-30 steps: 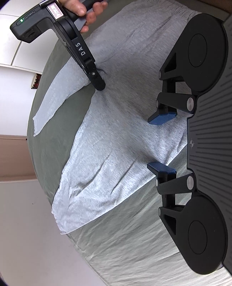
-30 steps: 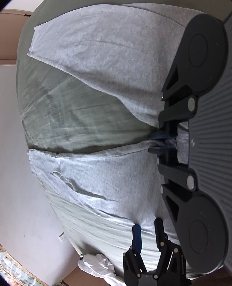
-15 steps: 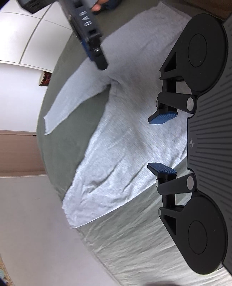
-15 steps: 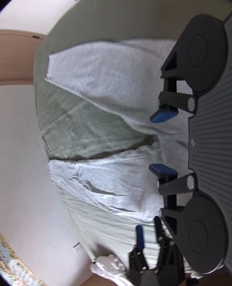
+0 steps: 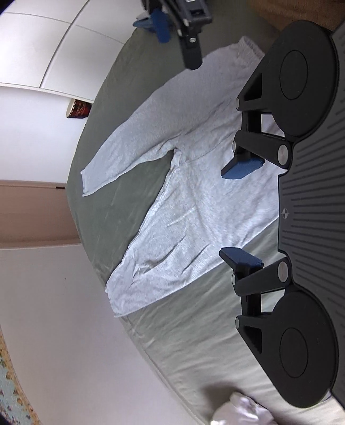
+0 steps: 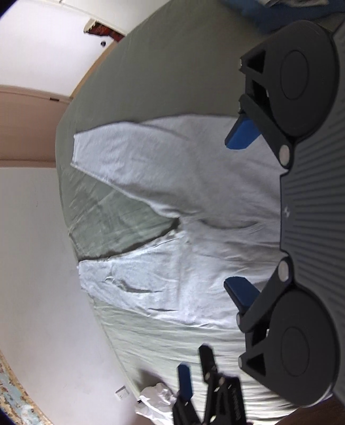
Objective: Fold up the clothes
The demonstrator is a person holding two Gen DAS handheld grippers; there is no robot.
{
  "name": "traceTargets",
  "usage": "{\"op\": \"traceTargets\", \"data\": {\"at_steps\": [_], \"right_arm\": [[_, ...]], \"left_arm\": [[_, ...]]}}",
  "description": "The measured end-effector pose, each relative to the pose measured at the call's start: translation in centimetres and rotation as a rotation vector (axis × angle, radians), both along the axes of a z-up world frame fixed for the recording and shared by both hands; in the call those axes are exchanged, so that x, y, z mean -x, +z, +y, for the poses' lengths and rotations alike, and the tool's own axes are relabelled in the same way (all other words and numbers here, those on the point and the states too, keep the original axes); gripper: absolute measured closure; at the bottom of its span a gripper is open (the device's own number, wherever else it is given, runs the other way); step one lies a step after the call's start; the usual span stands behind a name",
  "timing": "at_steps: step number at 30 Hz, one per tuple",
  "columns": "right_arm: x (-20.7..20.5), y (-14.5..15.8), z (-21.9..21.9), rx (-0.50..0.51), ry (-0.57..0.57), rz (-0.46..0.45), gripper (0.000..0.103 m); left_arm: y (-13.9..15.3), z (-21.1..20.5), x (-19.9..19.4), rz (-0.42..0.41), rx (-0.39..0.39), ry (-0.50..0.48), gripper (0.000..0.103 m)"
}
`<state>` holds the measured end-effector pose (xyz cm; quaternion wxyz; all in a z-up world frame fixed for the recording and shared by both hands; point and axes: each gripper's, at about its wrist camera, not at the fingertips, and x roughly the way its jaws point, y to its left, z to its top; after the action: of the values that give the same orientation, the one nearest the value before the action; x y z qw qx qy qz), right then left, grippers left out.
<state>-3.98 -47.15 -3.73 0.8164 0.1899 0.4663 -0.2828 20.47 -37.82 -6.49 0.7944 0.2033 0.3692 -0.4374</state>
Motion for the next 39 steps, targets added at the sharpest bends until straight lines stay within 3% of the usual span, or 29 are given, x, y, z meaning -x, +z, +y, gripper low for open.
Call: {"op": "traceTargets", "data": {"at_steps": [6, 12, 19, 22, 28, 35, 39], "right_arm": [[3.4, 2.2, 2.0, -0.019, -0.052, -0.041, 0.000], [7.3, 5.5, 3.6, 0.002, -0.104, -0.084, 0.000], [10.2, 8.8, 6.3, 0.104, -0.131, -0.147, 0.000], [11.0, 9.9, 7.9, 0.126, -0.116, -0.169, 0.000], [12.0, 11.2, 10.6, 0.177, -0.101, -0.184, 0.000], [12.6, 11.3, 11.6, 0.193, -0.108, -0.187, 0.000], [13.1, 11.4, 11.8, 0.196, -0.116, -0.191, 0.000]], "left_arm": [[2.6, 2.2, 2.6, -0.009, 0.003, 0.021, 0.041], [6.1, 4.3, 5.1, -0.041, -0.001, 0.109, 0.040], [9.2, 5.7, 8.3, -0.125, 0.040, 0.150, 0.039], [10.7, 6.6, 9.7, -0.154, 0.092, 0.189, 0.039], [11.5, 7.6, 10.6, -0.084, 0.132, 0.205, 0.039], [11.2, 7.4, 13.0, -0.119, 0.097, 0.194, 0.039], [11.2, 7.5, 13.5, -0.099, 0.101, 0.189, 0.039]]}}
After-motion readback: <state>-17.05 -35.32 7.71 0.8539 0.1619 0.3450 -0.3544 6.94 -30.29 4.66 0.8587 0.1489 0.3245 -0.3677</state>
